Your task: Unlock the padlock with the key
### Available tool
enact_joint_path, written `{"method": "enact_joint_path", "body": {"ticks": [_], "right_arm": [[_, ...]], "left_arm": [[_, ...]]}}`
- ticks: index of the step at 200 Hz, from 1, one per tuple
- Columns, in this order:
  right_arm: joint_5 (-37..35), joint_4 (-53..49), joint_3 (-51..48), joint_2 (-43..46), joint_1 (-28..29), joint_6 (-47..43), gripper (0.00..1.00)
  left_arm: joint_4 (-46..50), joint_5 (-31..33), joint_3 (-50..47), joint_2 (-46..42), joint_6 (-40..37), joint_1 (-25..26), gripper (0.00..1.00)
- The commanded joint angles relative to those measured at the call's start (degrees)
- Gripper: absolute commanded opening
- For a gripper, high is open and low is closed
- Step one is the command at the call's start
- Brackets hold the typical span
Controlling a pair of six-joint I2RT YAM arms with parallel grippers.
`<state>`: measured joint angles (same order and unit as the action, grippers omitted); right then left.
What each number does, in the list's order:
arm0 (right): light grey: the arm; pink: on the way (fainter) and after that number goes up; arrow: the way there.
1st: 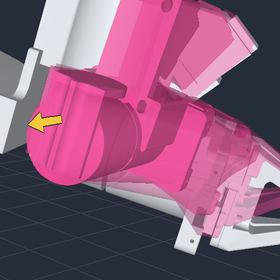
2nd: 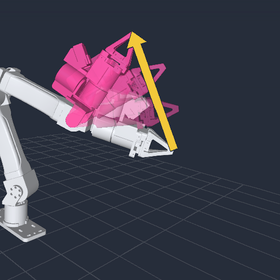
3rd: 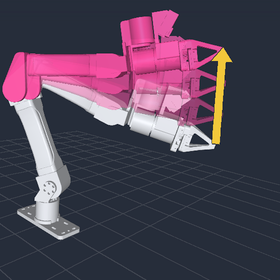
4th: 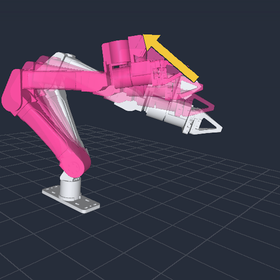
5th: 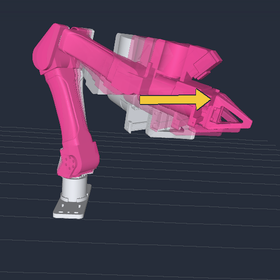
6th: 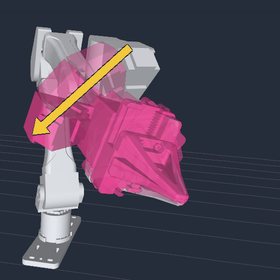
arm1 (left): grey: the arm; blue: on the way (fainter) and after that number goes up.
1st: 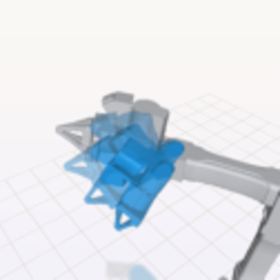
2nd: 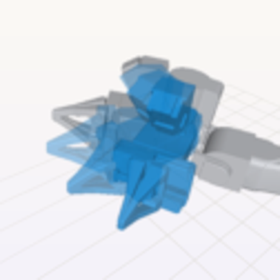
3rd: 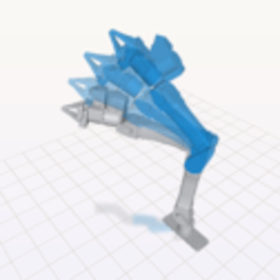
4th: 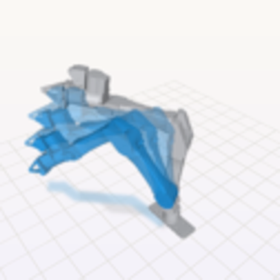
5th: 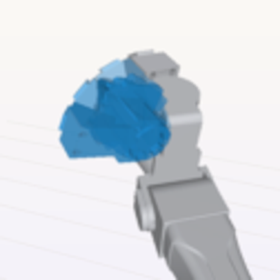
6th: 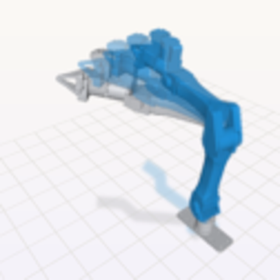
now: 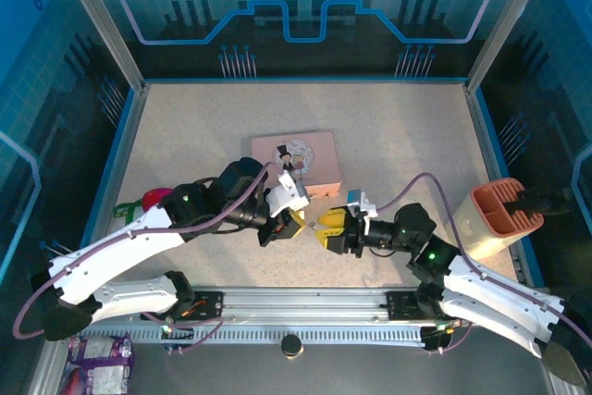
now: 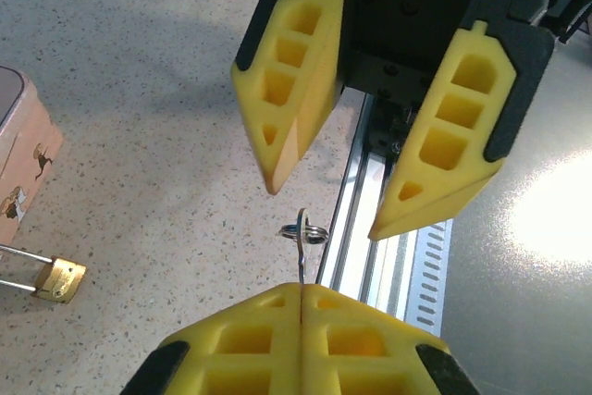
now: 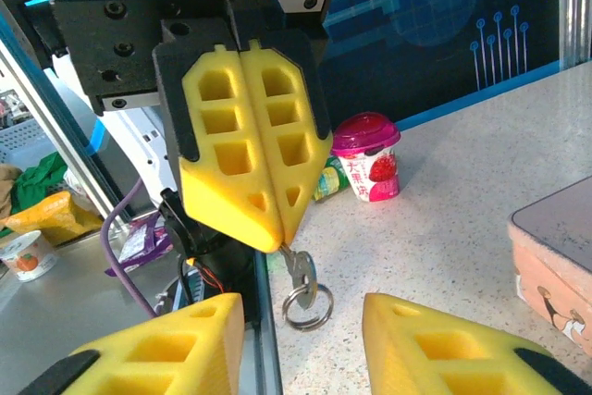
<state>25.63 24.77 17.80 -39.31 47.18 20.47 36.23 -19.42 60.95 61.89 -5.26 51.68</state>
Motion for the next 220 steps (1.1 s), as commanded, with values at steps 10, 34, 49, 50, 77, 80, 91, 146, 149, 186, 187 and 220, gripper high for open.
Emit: {"method": "enact_joint_path", "body": {"ticks": [10,34,49,50,77,80,91,146,149,186,187,220], "right_arm": [[3.31,-0.42,3.35,-2.05,-0.38,-1.26,0.33],[4.08,0.32,3.54,-3.42,-0.27,-1.05,0.28],[4.25,0.14,3.65,-3.83,-0.26,-1.13,0.25],[4.21,0.12,3.69,-3.84,-0.25,-1.13,0.24],[4.43,-0.34,3.65,-4.09,-0.25,-1.31,0.2],[4.48,-0.45,3.64,-4.04,-0.25,-1.31,0.2],[4.69,-0.52,3.73,-3.98,-0.28,-1.31,0.18],[4.72,-1.57,4.04,-3.38,-0.24,-1.67,0.07],[4.73,-1.62,4.12,-3.4,-0.26,-1.66,0.07],[4.7,-1.99,4.08,-3.2,-0.26,-1.55,0.02],[4.7,-2.04,4.08,-3.21,-0.25,-1.52,0.02],[4.03,-3.32,3.98,-2.8,-0.27,-1.31,0.0]], "left_arm": [[1.02,-2.31,0.93,0.1,-2.12,0.59,0.0],[1.28,-2.48,0.93,0.34,-2.22,0.75,0.0],[1.21,-2.15,0.84,0.34,-2.21,0.79,0.0],[1.21,-2.18,0.84,0.34,-2.17,0.79,0.0],[1.22,-2.81,0.93,0.31,-2.3,0.88,0.0],[1.2,-2.8,0.93,0.38,-2.3,0.91,0.0],[1.34,-2.97,0.93,0.58,-2.38,0.88,0.0],[2.14,-3.37,1.1,1.46,-2.63,1.13,0.0],[2.13,-3.35,1.06,1.48,-2.63,1.14,0.0],[2.46,-2.84,1.09,1.74,-2.76,1.23,0.0],[2.45,-2.83,1.05,1.74,-2.79,1.23,0.0],[2.36,-2.03,1.05,1.42,-2.73,1.25,0.0]]}}
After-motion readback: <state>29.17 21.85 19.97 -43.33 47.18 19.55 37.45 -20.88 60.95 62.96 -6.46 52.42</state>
